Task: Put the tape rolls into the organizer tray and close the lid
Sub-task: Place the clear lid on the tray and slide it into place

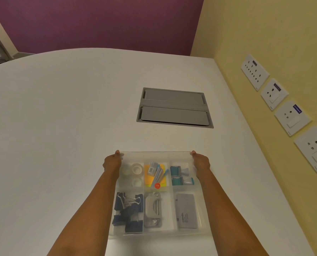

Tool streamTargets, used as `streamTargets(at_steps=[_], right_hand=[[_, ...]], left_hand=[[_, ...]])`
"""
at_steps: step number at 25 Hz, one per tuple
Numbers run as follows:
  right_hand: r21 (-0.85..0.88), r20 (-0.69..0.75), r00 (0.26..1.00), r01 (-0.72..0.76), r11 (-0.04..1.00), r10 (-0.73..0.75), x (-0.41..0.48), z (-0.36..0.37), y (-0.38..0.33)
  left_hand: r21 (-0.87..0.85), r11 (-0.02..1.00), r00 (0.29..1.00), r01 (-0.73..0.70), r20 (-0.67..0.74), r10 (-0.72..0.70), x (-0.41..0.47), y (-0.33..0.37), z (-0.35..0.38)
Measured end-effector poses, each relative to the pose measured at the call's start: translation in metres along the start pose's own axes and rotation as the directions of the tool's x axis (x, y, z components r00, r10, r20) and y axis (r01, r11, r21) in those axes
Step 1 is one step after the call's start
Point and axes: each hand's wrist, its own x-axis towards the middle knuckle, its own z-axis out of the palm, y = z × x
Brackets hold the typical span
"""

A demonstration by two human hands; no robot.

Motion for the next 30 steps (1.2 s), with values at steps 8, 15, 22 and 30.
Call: streamTargets(at_steps=[8, 15, 22, 30], right_hand=[[0.016, -0.018, 0.999, 0.050, 0.999, -0.050, -0.003, 0.001, 0.003], [0.029, 0.025, 0.994, 0.107, 0.994, -0.108, -0.016, -0.009, 0.008], [-0.007, 0.096, 0.991, 0.095, 0.995, -0.094, -0.045, -0.023, 0.041], [0.031, 0.061, 0.986, 0.156, 0.987, -0.157, -0.082, -0.034, 0.079]], left_hand=[[0.049, 0.998, 0.998, -0.037, -0.040, 0.039, -0.003, -0.006, 0.003], [0.055, 0.991, 0.992, -0.119, -0.024, 0.120, -0.015, -0.011, -0.004], [0.171, 0.959, 0.972, -0.225, -0.027, 0.233, -0.044, -0.044, -0.009], [0.255, 0.927, 0.955, -0.275, -0.036, 0.293, -0.082, -0.082, -0.022]])
